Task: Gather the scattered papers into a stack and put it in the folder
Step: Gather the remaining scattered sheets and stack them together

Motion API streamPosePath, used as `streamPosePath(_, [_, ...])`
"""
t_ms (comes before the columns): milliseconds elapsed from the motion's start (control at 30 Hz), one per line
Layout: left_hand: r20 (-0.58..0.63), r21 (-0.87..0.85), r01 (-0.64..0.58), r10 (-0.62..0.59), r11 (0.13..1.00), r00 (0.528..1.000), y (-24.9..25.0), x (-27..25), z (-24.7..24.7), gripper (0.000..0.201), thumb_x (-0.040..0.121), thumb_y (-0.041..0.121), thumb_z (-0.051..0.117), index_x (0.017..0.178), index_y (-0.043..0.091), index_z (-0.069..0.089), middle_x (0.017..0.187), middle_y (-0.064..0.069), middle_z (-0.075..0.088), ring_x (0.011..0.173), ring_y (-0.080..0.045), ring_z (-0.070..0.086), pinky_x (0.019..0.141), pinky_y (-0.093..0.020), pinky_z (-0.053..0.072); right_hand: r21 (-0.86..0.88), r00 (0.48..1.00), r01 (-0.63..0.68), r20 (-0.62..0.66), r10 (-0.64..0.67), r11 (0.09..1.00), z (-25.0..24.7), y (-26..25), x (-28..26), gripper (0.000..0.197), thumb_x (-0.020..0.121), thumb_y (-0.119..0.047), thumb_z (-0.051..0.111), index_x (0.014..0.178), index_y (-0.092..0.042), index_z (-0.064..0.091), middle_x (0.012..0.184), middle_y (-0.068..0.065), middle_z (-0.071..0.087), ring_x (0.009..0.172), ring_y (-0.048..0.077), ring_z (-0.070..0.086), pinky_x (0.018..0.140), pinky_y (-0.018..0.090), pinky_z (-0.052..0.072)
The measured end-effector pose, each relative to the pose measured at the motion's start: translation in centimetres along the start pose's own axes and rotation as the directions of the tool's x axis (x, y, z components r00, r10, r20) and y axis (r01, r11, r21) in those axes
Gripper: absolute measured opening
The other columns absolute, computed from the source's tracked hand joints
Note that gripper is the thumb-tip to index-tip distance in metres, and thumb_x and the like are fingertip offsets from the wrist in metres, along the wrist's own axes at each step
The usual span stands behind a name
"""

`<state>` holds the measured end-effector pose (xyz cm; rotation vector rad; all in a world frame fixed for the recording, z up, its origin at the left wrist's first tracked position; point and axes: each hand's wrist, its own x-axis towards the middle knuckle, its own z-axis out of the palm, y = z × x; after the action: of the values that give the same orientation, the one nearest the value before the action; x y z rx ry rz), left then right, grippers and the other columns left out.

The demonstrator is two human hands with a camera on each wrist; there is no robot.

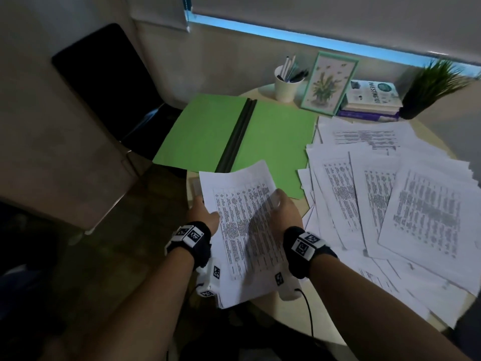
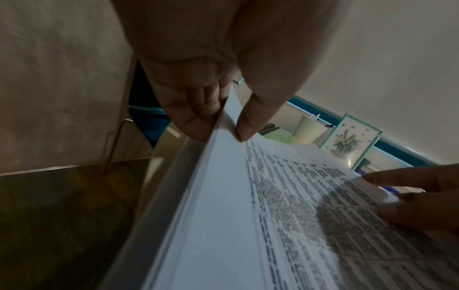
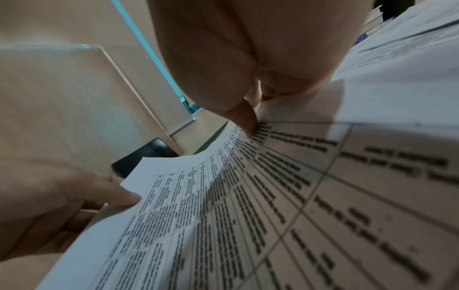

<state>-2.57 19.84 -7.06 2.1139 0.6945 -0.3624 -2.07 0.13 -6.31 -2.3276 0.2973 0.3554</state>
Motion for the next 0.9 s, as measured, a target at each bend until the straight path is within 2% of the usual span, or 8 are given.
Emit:
streamPosePath(133, [-0.02,0.051,0.039,-0.038,0.998,0.999,-1.3,-0.1,-0.2,0.04,0.088,0.008,0.056,0.127,0.013,0.045,0.118,-0.009,0.063,0.102,-0.031,0.062,0.078,-0.031,0.048,-0.072,1.0,-0.009,0.026,0.011,0.997,0.5,0.2,0.0,0.05,0.084,0.006,0.041,0.131,-0.013,0.041,0.119,0.016,0.053,0.095,0.03,0.055,0.085,0.039,0.051])
streamPosePath(233, [-0.094,0.113,0.045,-0.035,0.993,0.995,-2.0,-0.4,-0.5,0.036,0.084,0.008,0.056,0.12,0.01,0.05,0.122,-0.012,0.054,0.106,-0.032,0.057,0.083,-0.034,0.046,-0.148,1.0,-0.015,-0.002,0.015,0.989,0.9,0.6,0.1,0.056,0.084,-0.003,0.049,0.139,-0.012,0.038,0.134,0.018,0.045,0.118,0.034,0.047,0.1,0.044,0.045])
streamPosePath(300, [-0.123,0.132,0.053,-0.037,0.99,0.992,-2.2,-0.4,-0.6,0.04,0.084,0.009,0.055,0.124,0.007,0.051,0.127,-0.014,0.049,0.112,-0.034,0.054,0.089,-0.036,0.044,-0.131,0.999,-0.028,0.02,0.031,0.991,1.0,0.5,0.1,0.06,0.086,-0.009,0.051,0.143,-0.01,0.033,0.141,0.016,0.041,0.124,0.034,0.045,0.103,0.046,0.043])
streamPosePath(433, [-0.104,0.088,0.047,-0.038,0.995,0.994,-1.7,-0.2,-0.3,0.039,0.081,0.013,0.056,0.12,0.01,0.055,0.12,-0.012,0.056,0.104,-0.034,0.059,0.087,-0.039,0.051,-0.078,0.995,-0.022,0.098,0.03,0.997,1.2,0.0,0.2,0.063,0.09,-0.017,0.054,0.147,-0.01,0.026,0.142,0.012,0.047,0.122,0.031,0.052,0.099,0.041,0.046])
streamPosePath(533, [-0.093,0.09,0.048,-0.039,0.995,0.995,-1.5,0.0,-0.1,0.045,0.08,0.017,0.057,0.124,0.013,0.055,0.12,-0.011,0.056,0.103,-0.033,0.06,0.087,-0.042,0.054,-0.061,0.995,-0.028,0.099,0.033,0.998,1.6,-0.2,0.3,0.058,0.09,-0.016,0.054,0.143,-0.012,0.032,0.139,0.01,0.051,0.117,0.03,0.055,0.096,0.039,0.047])
streamPosePath(600, [-0.086,0.109,0.047,-0.037,0.993,0.996,-1.3,-0.1,-0.2,0.043,0.082,0.016,0.056,0.124,0.011,0.055,0.122,-0.012,0.054,0.104,-0.034,0.058,0.088,-0.04,0.053,-0.055,0.995,-0.031,0.093,0.036,0.998,1.7,-0.2,0.3,0.054,0.089,-0.015,0.054,0.139,-0.013,0.035,0.135,0.01,0.053,0.112,0.029,0.057,0.094,0.039,0.048])
streamPosePath(767, [-0.094,0.1,0.011,-0.002,0.995,0.996,-1.0,0.6,-0.3,0.036,0.084,0.012,0.054,0.12,0.012,0.056,0.123,-0.01,0.054,0.105,-0.032,0.058,0.087,-0.035,0.05,-0.044,0.995,-0.055,0.086,0.059,0.998,1.9,-0.4,0.8,0.056,0.087,-0.015,0.053,0.139,-0.014,0.031,0.135,0.011,0.054,0.112,0.032,0.058,0.097,0.047,0.046])
streamPosePath(900, [-0.091,0.117,0.01,0.001,0.993,0.996,-0.7,1.0,-0.1,0.049,0.086,0.014,0.053,0.134,0.015,0.049,0.131,-0.007,0.055,0.109,-0.03,0.058,0.092,-0.034,0.05,-0.052,0.989,-0.078,0.12,0.084,0.996,1.9,-0.7,0.8,0.06,0.089,-0.016,0.052,0.143,-0.014,0.026,0.135,0.013,0.055,0.112,0.033,0.058,0.099,0.049,0.044])
